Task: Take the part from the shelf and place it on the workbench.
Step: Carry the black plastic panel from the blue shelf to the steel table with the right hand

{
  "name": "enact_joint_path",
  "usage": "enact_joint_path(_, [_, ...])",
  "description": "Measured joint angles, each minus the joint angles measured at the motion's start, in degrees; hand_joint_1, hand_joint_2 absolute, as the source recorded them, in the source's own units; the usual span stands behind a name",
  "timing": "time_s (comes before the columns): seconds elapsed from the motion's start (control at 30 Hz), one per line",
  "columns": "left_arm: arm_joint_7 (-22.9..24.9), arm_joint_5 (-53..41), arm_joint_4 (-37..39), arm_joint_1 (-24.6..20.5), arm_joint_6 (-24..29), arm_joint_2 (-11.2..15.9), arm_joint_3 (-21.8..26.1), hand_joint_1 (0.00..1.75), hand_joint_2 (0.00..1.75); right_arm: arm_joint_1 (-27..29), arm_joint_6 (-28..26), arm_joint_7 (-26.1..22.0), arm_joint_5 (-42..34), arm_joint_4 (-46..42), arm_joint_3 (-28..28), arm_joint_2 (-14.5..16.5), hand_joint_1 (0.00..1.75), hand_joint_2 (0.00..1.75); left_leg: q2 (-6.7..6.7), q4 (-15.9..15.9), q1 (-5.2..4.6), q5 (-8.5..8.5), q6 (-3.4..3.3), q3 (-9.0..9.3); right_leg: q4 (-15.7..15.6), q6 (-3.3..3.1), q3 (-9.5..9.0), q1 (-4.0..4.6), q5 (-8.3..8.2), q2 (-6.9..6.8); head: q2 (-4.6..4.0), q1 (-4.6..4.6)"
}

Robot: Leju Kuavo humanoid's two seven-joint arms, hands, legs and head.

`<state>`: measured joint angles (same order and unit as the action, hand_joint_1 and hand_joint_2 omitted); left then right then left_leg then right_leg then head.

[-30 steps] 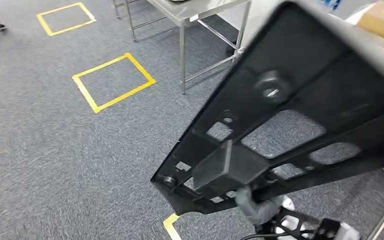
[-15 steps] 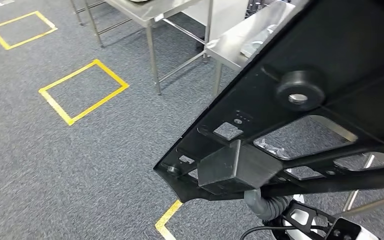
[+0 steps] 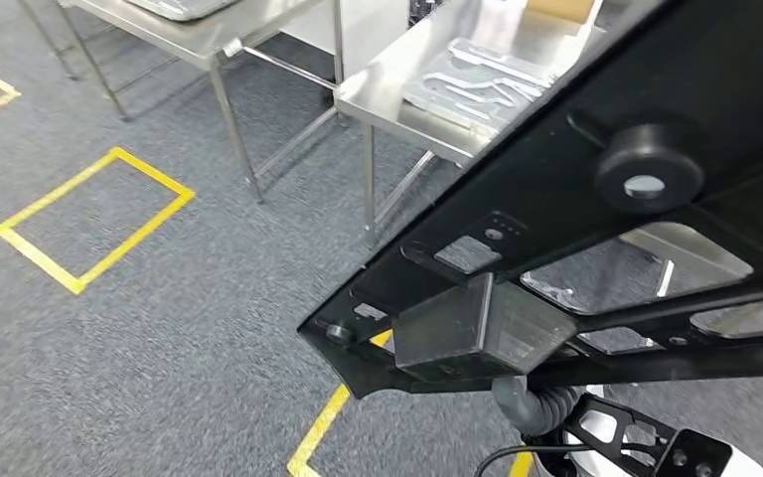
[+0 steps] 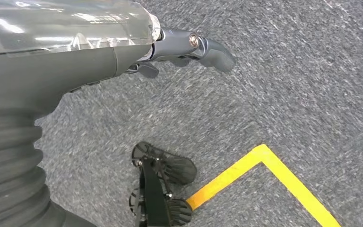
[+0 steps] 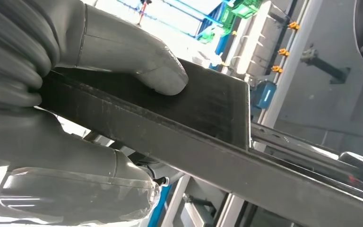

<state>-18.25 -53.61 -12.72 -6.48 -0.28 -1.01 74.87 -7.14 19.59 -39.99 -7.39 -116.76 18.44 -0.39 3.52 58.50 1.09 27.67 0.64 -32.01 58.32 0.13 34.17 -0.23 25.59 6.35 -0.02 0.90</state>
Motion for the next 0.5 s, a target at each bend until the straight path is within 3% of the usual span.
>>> enact_joint_path(0.07, [0.0, 0.0, 0.0, -0.2, 0.0, 0.0, 0.0, 0.00, 1.75, 0.0, 0.0, 0.0, 0.0, 0.0, -0.2, 0.0, 1.75, 1.75, -1.12, -0.3, 0.04, -0.37, -0.85, 0.06, 0.0, 0.73, 0.28, -0.06, -0.06, 0.20, 0.00, -0.01])
enact_joint_path(0.1, [-0.1, 0.0, 0.0, -0.3, 0.0, 0.0, 0.0, 0.00, 1.75, -0.1, 0.0, 0.0, 0.0, 0.0, -0.3, 0.0, 1.75, 1.75, -1.71, -0.6, 0.09, -0.57, -1.27, 0.13, 0.8, 1.07, 0.69, -0.03, 0.52, -0.82, 0.00, -0.01])
enact_joint_path(0.13, [-0.1, 0.1, 0.0, -0.4, 0.0, 0.0, 0.0, 0.00, 1.75, -0.3, 0.0, 0.0, 0.0, 0.0, -0.3, 0.0, 1.75, 1.75, -2.35, -0.9, 0.17, -0.75, -1.62, 0.17, 2.6, 1.35, 1.58, 0.01, 1.72, -2.30, 0.00, -0.02])
enact_joint_path(0.2, [-0.2, 0.2, 0.0, -0.1, 0.0, 0.0, 0.1, 0.00, 1.75, -0.7, 0.1, 0.0, 0.0, 0.3, -0.4, 0.0, 1.75, 1.75, -3.67, -1.0, 0.01, -0.81, -1.97, 0.13, 9.4, 1.79, 4.89, -0.11, 5.36, -5.21, 0.00, -0.02])
enact_joint_path(0.27, [-0.3, 0.5, 0.0, 0.1, 0.0, 0.0, 0.3, 0.00, 1.75, -1.0, 0.2, 0.0, -0.1, 0.7, -0.4, 0.0, 1.75, 1.75, -5.12, -1.0, -0.15, -0.74, -2.05, 0.06, 15.5, 2.02, 7.89, -0.28, 7.43, -5.99, 0.00, -0.02])
enact_joint_path(0.3, [-0.4, 0.7, 0.0, 0.2, 0.0, 0.0, 0.4, 0.00, 1.75, -1.2, 0.2, 0.0, -0.2, 1.0, -0.4, 0.0, 1.75, 1.75, -5.80, -1.0, -0.19, -0.68, -2.04, 0.08, 15.7, 2.03, 7.99, -0.32, 6.87, -6.12, 0.00, -0.02])
enact_joint_path(0.33, [-0.5, 0.9, 0.0, 0.1, -0.1, 0.0, 0.5, 0.00, 1.75, -1.4, 0.2, 0.0, -0.4, 1.4, -0.4, 0.0, 1.75, 1.75, -6.43, -0.9, -0.22, -0.61, -1.98, 0.17, 13.6, 1.93, 6.87, -0.32, 5.34, -6.37, 0.00, -0.02])
enact_joint_path(0.4, [-0.9, 1.3, 0.0, 0.1, -0.3, 0.0, 0.9, 0.00, 1.75, -2.3, 0.1, 0.0, -1.0, 2.0, -0.4, -0.1, 1.75, 1.75, -7.56, -0.9, -0.37, -0.37, -1.71, 0.48, 5.3, 1.32, 2.48, -0.01, 1.67, -8.34, 0.00, -0.02])
enact_joint_path(0.43, [-1.1, 1.5, 0.0, 0.1, -0.3, 0.0, 1.1, 0.00, 1.75, -2.8, 0.1, 0.0, -1.3, 2.3, -0.4, -0.1, 1.75, 1.75, -8.01, -0.9, -0.51, -0.24, -1.49, 0.61, 2.0, 0.90, 0.74, 0.26, 0.59, -9.42, 0.00, -0.02])
enact_joint_path(0.5, [-1.3, 2.0, 0.0, 0.1, -0.6, 0.0, 1.3, 0.00, 1.75, -3.5, 0.0, 0.0, -1.9, 2.9, -0.4, -0.2, 1.75, 1.75, -8.95, -0.9, -0.71, -0.02, -0.93, 0.78, -0.6, 0.19, -0.37, 0.80, 0.25, -10.29, 0.00, -0.02])
